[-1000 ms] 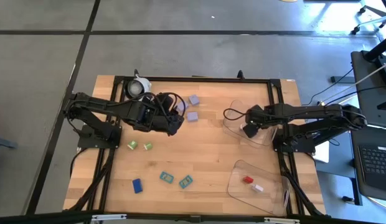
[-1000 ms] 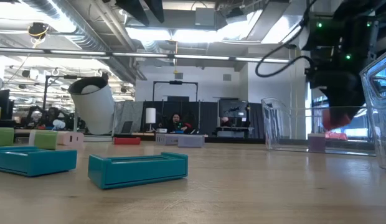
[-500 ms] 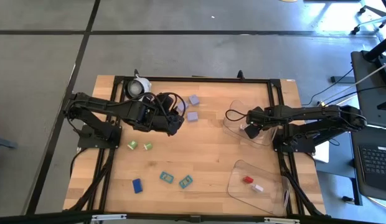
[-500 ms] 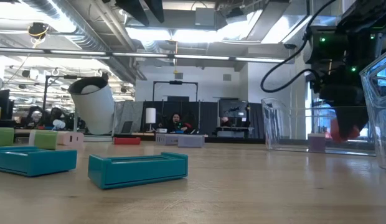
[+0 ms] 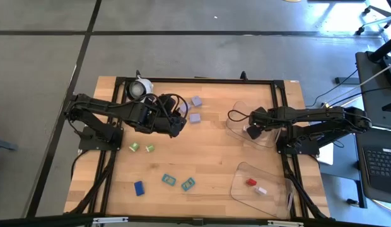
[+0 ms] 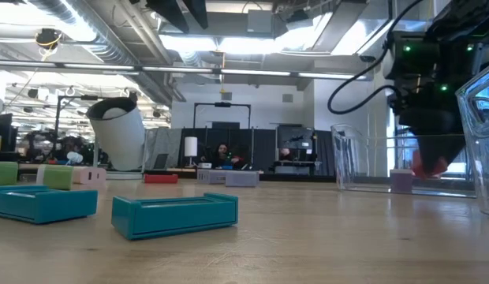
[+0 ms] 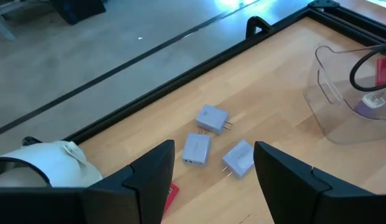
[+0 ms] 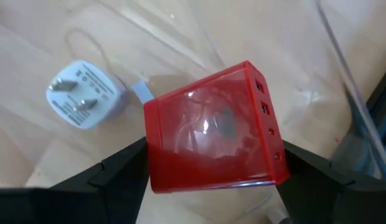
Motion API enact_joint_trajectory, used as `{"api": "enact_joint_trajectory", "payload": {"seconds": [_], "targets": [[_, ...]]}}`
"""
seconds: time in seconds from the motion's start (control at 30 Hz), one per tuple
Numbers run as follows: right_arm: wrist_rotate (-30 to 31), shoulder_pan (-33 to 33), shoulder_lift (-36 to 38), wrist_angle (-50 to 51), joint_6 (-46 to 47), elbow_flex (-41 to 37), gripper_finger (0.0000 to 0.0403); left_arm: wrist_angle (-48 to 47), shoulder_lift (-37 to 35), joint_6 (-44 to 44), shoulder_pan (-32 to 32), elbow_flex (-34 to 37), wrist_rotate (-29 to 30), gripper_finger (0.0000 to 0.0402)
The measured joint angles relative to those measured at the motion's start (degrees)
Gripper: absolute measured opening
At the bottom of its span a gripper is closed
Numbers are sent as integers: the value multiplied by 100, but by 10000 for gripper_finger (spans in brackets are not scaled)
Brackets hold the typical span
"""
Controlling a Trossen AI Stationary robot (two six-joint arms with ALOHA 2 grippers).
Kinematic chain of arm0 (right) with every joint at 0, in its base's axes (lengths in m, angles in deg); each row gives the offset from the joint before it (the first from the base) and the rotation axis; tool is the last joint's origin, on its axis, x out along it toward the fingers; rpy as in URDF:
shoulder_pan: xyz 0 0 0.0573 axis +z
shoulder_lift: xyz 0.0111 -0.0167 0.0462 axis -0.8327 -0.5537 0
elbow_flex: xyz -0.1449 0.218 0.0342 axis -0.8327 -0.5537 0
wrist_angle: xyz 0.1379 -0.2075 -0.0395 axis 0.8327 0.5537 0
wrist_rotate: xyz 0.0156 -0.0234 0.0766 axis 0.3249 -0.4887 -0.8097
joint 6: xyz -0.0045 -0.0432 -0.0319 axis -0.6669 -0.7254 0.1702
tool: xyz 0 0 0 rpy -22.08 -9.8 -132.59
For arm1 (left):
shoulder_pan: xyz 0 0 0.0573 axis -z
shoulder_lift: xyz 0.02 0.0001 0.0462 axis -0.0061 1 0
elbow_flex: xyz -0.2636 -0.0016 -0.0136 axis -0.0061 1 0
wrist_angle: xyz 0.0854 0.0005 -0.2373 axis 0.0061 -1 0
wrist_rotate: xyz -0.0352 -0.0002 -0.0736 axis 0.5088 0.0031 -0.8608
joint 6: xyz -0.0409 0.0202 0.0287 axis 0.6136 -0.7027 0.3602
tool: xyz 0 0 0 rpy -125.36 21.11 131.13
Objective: Pick & Place Office items
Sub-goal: Put the red charger adapter into the top transparent bin, then put the right green charger adapter into the top transparent bin
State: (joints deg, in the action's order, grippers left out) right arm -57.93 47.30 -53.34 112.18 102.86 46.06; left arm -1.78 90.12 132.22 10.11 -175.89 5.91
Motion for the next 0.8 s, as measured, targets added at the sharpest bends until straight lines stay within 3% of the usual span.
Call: {"api": "enact_joint_trajectory", "payload": {"seconds": [0.47, 0.63, 0.8], "targets": [[-155, 0, 0, -261, -2, 81, 348, -1, 0, -15, 0, -2, -92, 216], [-215, 0, 0, 234, -26, 553, 349, -4, 0, -15, 0, -2, -606, 216], [21, 0, 0, 683, -344, 1358, 342, -181, 0, -123, 0, -2, -1710, 216]]}}
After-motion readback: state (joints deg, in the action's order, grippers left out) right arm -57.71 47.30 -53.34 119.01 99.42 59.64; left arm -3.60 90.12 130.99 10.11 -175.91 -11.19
